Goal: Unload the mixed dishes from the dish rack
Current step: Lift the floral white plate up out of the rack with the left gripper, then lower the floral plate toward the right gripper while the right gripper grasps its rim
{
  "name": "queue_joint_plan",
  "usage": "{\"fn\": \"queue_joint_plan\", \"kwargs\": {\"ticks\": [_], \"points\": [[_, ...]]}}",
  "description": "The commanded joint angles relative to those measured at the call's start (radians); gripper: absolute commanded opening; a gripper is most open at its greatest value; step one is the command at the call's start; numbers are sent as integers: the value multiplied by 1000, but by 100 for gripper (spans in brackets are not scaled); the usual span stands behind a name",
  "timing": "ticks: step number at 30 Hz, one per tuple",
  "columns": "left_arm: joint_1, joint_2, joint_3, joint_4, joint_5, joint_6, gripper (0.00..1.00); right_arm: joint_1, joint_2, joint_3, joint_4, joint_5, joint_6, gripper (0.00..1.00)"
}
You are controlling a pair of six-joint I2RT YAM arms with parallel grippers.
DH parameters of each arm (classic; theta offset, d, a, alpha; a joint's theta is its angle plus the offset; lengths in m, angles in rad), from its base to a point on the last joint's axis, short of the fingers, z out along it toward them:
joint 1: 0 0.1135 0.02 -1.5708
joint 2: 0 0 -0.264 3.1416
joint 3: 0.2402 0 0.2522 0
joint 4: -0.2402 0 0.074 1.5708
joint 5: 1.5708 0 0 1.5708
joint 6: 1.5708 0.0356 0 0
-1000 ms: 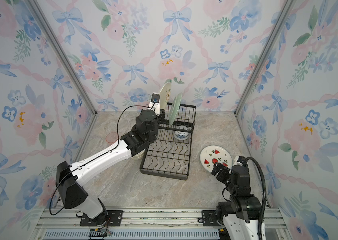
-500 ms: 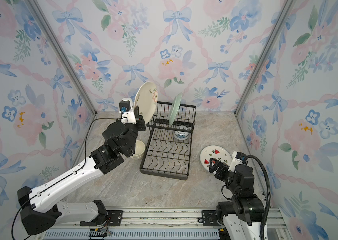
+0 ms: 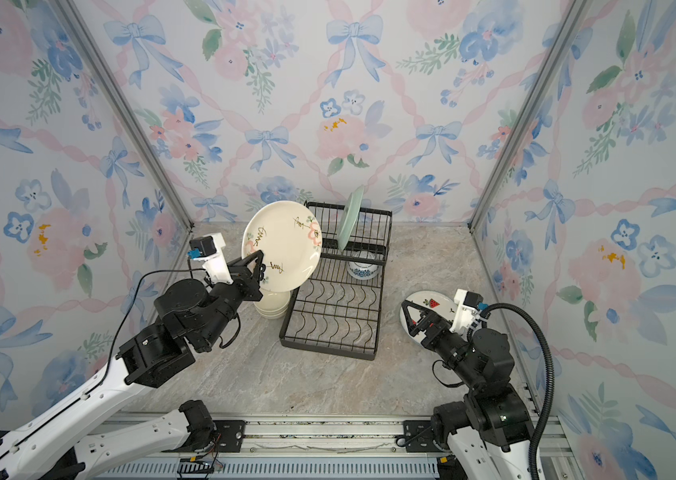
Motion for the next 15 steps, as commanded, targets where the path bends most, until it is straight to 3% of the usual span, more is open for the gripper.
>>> {"fn": "queue_joint_plan", "kwargs": {"ticks": [1,6,11,15], "points": [[21,-15,-20,86,159,-171,0,109,30,-14,123,53,54,99],[66,5,-89,199,347,-281,0,317,94,-16,193,187,20,99],[71,24,-174,353,411,-360,0,492,175,7,243,323,-35,99],[74,23,-221,415,433,-413,0,539,233,31,254,371,-63,99]]}}
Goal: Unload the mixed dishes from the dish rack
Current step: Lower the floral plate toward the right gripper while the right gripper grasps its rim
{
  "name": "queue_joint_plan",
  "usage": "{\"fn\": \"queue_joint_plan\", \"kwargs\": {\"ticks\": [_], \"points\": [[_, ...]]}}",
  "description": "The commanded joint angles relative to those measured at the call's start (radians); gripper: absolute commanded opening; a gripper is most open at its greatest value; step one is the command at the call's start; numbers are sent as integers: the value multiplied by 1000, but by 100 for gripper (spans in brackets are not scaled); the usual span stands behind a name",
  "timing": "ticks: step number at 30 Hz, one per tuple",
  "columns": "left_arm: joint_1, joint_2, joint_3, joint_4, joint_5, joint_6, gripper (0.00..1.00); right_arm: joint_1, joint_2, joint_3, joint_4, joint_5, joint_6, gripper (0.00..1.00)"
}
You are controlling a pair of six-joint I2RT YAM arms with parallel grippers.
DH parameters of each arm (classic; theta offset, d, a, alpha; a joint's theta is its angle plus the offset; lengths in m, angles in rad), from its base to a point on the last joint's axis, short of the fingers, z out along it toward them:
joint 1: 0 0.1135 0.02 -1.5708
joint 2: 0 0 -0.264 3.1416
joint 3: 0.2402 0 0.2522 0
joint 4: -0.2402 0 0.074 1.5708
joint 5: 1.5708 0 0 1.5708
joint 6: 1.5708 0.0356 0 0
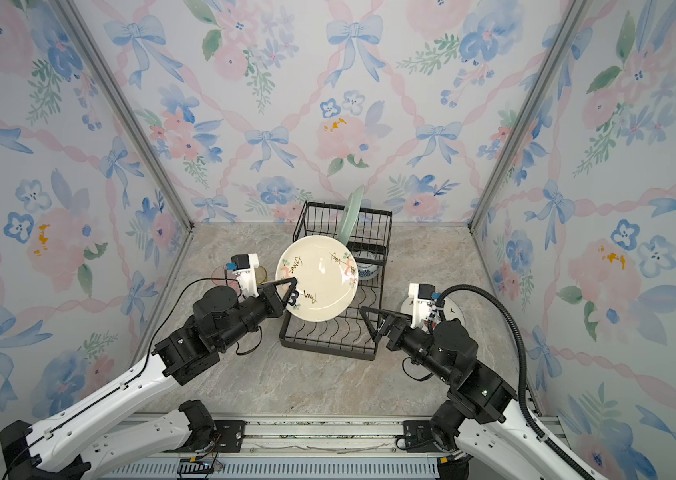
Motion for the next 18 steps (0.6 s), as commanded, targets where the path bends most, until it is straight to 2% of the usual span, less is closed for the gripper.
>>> {"fn": "queue_joint_plan", "kwargs": {"ticks": [1,5,12,18], "points": [[10,-28,1,264,57,-96,0,28,32,39,45,97,-43,99],[12,-36,-30,319,91,-140,0,29,60,32,88,110,-44,99],[34,22,-53,414,214,-232,0,28,116,45,133,109,-49,92],[42,59,-64,451,265,-264,0,28,134,48,171,115,-41,79]]}}
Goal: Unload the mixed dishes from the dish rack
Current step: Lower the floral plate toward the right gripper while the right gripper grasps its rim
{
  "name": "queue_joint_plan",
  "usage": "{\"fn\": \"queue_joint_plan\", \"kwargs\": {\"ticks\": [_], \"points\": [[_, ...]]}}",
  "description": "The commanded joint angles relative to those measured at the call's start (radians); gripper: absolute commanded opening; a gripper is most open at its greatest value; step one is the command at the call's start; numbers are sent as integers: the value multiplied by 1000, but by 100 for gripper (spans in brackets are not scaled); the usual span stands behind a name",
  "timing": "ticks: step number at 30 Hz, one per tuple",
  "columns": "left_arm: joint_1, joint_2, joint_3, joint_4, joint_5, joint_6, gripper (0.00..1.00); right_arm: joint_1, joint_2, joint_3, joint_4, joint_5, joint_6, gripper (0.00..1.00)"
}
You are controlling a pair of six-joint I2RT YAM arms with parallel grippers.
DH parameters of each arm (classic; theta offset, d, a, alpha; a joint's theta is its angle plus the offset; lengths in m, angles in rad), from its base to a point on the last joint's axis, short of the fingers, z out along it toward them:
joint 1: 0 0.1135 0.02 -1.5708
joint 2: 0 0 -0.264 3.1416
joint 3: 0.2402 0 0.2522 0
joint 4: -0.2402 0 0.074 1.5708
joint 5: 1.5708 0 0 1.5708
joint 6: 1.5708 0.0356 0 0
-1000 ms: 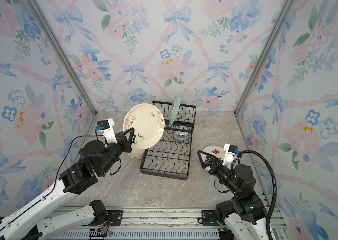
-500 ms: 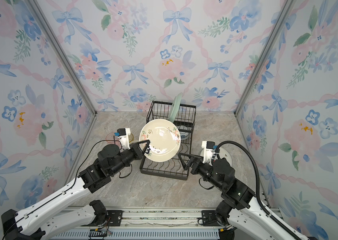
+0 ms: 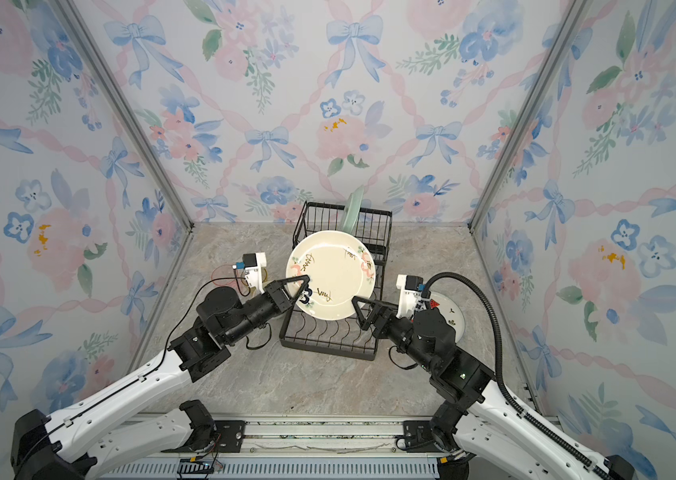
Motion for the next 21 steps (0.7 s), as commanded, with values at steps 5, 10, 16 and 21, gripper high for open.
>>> {"fn": "queue_joint_plan", "kwargs": {"ticks": [5,10,16,21], "points": [[6,26,-7,225,88,-76,0,10,17,28,107,12,17,70],[12,52,-6,257,131,-74,0,11,39,31,123,8,38,52],[34,81,5,262,179,-88,0,7,28,7,165,20,68,31],[52,118,14,286,226,-106,0,5,33,7,174,23,85,11]]}}
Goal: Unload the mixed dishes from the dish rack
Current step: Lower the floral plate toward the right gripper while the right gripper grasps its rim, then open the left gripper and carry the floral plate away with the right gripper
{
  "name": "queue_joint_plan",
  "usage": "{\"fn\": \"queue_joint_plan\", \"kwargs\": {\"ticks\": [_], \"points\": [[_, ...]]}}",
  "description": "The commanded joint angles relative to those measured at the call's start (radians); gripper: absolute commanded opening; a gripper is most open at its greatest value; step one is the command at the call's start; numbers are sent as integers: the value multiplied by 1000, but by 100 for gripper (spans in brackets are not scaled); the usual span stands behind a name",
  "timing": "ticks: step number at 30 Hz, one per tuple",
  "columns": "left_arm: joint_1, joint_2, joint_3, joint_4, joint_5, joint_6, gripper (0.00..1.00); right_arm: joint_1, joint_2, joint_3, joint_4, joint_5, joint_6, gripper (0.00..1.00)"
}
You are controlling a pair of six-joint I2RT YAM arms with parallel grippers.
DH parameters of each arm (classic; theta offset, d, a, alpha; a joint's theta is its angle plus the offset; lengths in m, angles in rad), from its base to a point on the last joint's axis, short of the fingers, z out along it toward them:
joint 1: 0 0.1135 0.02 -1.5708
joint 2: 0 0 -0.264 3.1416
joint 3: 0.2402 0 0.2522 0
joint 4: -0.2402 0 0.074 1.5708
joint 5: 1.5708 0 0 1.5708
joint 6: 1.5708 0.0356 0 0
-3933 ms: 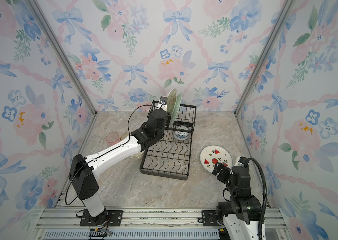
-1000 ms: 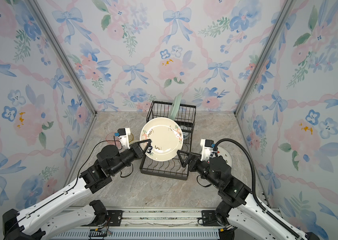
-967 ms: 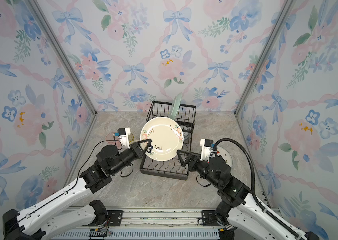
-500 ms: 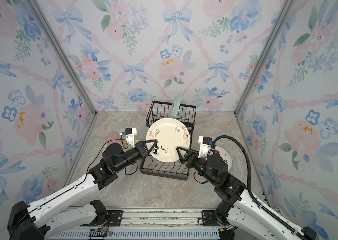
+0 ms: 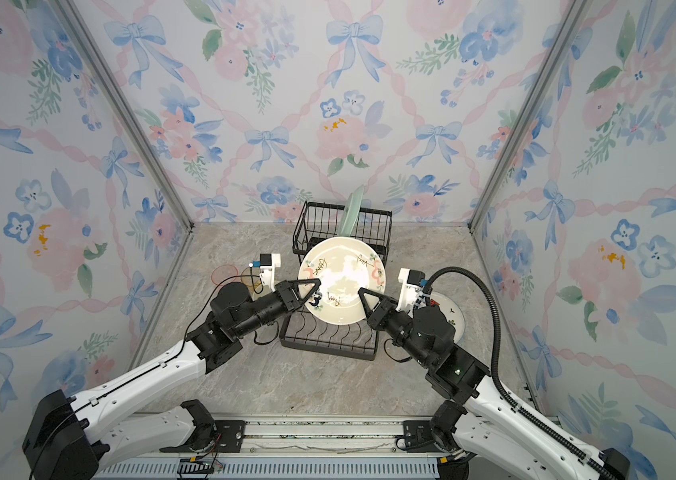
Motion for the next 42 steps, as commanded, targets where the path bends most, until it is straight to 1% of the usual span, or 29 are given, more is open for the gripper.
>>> {"fn": "queue_joint_plan", "kwargs": {"ticks": [1,2,4,7,8,9,10,11,12,14,16,17,21,24,27,34,38,40,42], "points": [[8,7,40,139,43,-25,0,5,-3,5,38,-4,-12,6],[10,9,39,139,43,-23,0,3,-1,8,35,-3,-8,3],[15,13,37,139,41,-22,0,-1,0,11,34,-5,-3,0],[20,11,31,139,37,-14,0,-10,-3,11,26,3,22,0],[23,9,28,139,34,-14,3,-13,-7,7,30,10,32,0],[26,8,25,139,35,-13,11,-16,-13,0,32,20,41,0],[31,8,23,139,34,-10,24,-18,-21,-6,37,32,52,0],[34,9,22,139,35,-8,44,-23,-29,-12,36,42,62,0],[38,9,21,139,38,-7,57,-28,-36,-15,31,48,72,0],[45,16,23,139,47,-6,75,-41,-46,-17,19,54,92,0],[49,26,25,139,52,-2,88,-52,-50,-21,13,54,109,0],[50,33,26,139,54,-2,97,-57,-52,-24,8,54,119,0],[57,68,45,139,75,7,98,-73,-76,-33,-21,71,132,0],[61,82,56,138,83,26,98,-81,-132,-32,-98,135,133,0],[73,85,62,131,77,48,98,-90,-194,-24,-223,225,146,0],[84,51,97,16,7,191,98,-116,-317,10,-580,412,213,0],[88,9,100,-59,-66,265,98,-150,-383,33,-766,540,235,0],[88,-13,89,-69,-93,286,98,-186,-400,37,-813,557,236,0],[87,-30,83,-83,-117,306,98,-230,-401,39,-844,548,241,0]]}}
